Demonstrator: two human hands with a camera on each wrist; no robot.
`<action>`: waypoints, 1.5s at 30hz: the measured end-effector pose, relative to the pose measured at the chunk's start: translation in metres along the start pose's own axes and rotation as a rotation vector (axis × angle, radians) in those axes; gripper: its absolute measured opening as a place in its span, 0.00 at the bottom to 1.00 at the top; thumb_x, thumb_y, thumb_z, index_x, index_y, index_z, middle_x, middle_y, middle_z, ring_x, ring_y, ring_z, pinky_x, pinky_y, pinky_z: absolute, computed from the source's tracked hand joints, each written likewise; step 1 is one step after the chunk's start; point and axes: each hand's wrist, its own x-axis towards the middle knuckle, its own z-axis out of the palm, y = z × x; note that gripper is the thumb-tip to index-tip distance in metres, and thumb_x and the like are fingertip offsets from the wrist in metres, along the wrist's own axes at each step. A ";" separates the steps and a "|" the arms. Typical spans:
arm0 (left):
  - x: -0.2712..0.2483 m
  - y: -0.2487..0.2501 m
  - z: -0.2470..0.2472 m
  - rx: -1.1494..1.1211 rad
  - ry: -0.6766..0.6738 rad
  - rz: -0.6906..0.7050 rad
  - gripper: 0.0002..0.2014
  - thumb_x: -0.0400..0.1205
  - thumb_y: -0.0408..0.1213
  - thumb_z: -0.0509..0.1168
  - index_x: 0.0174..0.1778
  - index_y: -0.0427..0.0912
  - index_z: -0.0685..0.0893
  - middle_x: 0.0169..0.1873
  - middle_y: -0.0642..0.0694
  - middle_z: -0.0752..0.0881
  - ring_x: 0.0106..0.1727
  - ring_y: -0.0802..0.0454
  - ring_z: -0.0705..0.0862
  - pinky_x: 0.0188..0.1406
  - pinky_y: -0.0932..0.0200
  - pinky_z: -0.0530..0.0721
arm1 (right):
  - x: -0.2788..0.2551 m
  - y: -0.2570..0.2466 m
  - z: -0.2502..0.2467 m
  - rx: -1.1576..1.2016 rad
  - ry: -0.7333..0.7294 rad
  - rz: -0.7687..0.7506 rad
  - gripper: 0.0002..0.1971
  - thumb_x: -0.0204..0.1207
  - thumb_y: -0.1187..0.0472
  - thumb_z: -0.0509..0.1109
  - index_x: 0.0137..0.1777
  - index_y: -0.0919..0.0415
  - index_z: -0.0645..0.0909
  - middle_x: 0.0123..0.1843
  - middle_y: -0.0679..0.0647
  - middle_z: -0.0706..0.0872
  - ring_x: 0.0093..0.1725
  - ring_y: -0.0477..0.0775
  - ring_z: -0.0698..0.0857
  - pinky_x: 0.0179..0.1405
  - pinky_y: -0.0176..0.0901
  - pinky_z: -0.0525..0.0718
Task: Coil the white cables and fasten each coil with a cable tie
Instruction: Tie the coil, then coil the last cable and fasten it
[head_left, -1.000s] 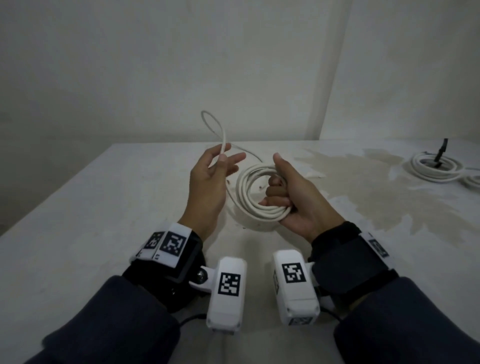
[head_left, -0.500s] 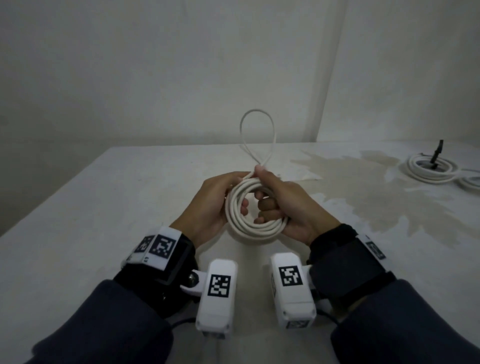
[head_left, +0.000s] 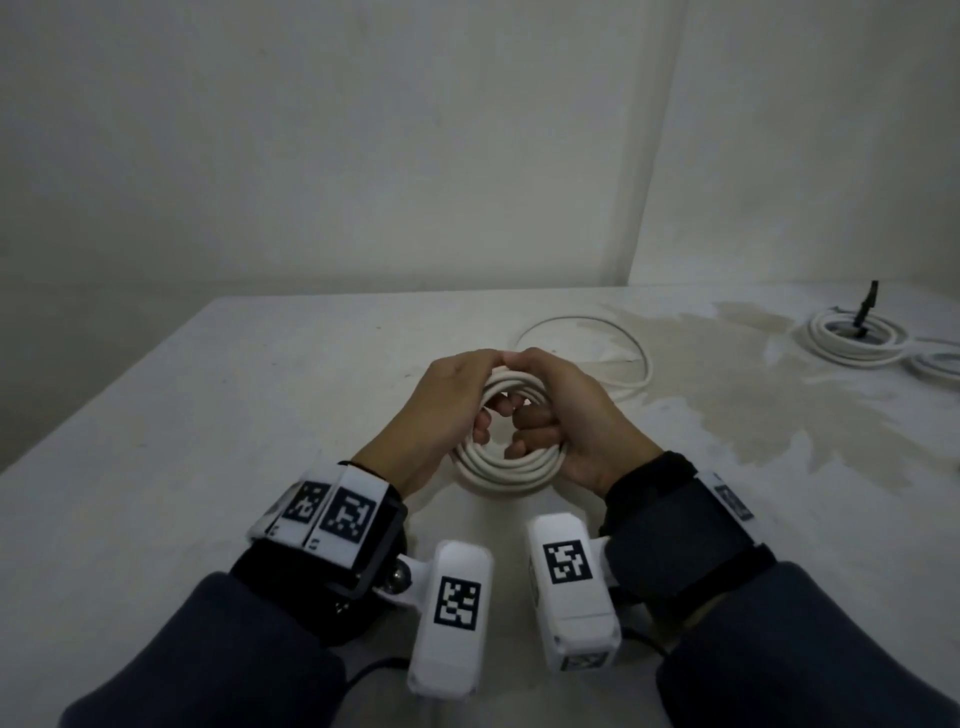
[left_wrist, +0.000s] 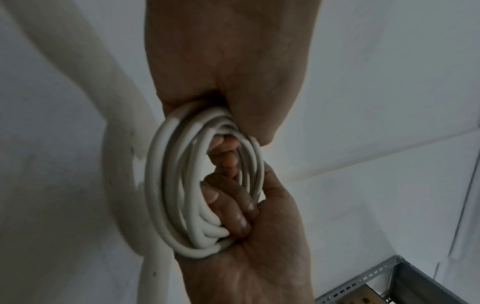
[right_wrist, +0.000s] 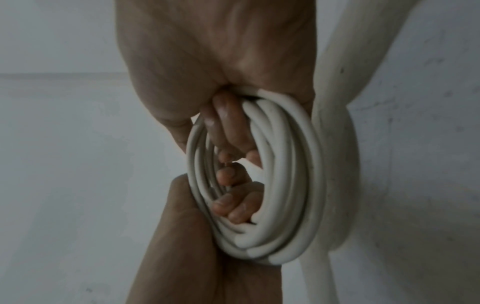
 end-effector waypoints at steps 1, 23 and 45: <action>0.000 -0.001 0.001 0.014 -0.006 0.003 0.17 0.87 0.38 0.51 0.43 0.39 0.85 0.26 0.47 0.80 0.24 0.54 0.72 0.21 0.64 0.72 | 0.000 -0.001 0.000 -0.015 -0.005 0.004 0.18 0.78 0.55 0.63 0.29 0.63 0.75 0.18 0.51 0.70 0.10 0.44 0.61 0.15 0.32 0.66; 0.002 0.001 -0.016 0.111 0.053 0.264 0.09 0.79 0.35 0.71 0.51 0.34 0.89 0.31 0.50 0.84 0.21 0.66 0.75 0.19 0.70 0.71 | 0.010 -0.009 -0.023 -0.843 0.452 -0.586 0.11 0.66 0.39 0.70 0.47 0.38 0.84 0.51 0.46 0.86 0.57 0.50 0.82 0.64 0.53 0.77; 0.002 -0.003 -0.008 -0.230 0.355 0.200 0.04 0.80 0.33 0.69 0.42 0.43 0.88 0.25 0.57 0.85 0.20 0.65 0.75 0.20 0.70 0.72 | 0.003 -0.004 -0.001 0.233 -0.206 -0.067 0.18 0.83 0.55 0.62 0.60 0.70 0.80 0.51 0.69 0.87 0.51 0.62 0.89 0.60 0.54 0.84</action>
